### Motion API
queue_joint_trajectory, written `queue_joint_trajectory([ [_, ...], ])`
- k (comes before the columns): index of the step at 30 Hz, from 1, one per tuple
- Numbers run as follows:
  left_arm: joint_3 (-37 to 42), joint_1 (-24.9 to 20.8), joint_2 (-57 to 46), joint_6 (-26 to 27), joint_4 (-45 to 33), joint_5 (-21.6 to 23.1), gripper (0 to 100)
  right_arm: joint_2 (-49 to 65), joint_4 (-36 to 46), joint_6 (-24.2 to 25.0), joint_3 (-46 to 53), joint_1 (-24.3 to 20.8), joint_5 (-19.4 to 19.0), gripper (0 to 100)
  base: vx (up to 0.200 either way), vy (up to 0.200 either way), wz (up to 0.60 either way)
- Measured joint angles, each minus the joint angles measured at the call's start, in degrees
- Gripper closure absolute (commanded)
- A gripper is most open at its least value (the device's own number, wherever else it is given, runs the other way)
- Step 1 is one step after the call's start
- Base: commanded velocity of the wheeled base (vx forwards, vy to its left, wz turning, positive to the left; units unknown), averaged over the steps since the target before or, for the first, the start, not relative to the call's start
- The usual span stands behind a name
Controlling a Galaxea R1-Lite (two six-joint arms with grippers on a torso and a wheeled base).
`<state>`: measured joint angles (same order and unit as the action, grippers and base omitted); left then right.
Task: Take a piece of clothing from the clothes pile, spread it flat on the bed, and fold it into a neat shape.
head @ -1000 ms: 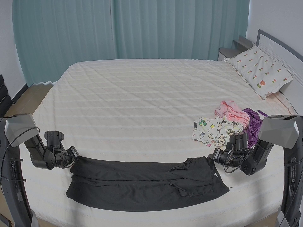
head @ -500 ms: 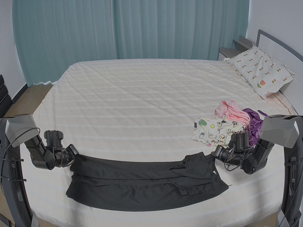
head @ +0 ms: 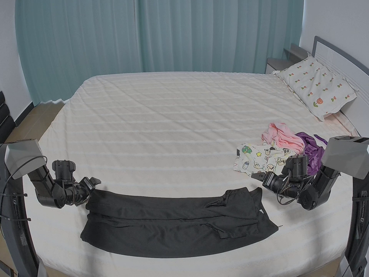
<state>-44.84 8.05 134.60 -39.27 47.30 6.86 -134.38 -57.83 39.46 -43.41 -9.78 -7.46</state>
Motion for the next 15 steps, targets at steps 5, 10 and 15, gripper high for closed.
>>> queue_joint_trajectory([
  [5,0.4,1.1,-1.5,-3.6,-0.1,4.7,0,3.5,1.7,0.2,0.3,-3.5,1.0,0,0.0,0.0,0.0],
  [10,1.4,2.0,-3.0,-5.2,0.2,7.8,0,4.3,6.1,0.5,-1.6,-10.7,2.4,0,0.0,0.0,0.0],
  [15,2.3,2.4,-3.7,-5.7,2.7,8.7,0,2.3,13.0,0.5,-5.9,-15.3,2.8,0,0.0,0.0,0.0],
])
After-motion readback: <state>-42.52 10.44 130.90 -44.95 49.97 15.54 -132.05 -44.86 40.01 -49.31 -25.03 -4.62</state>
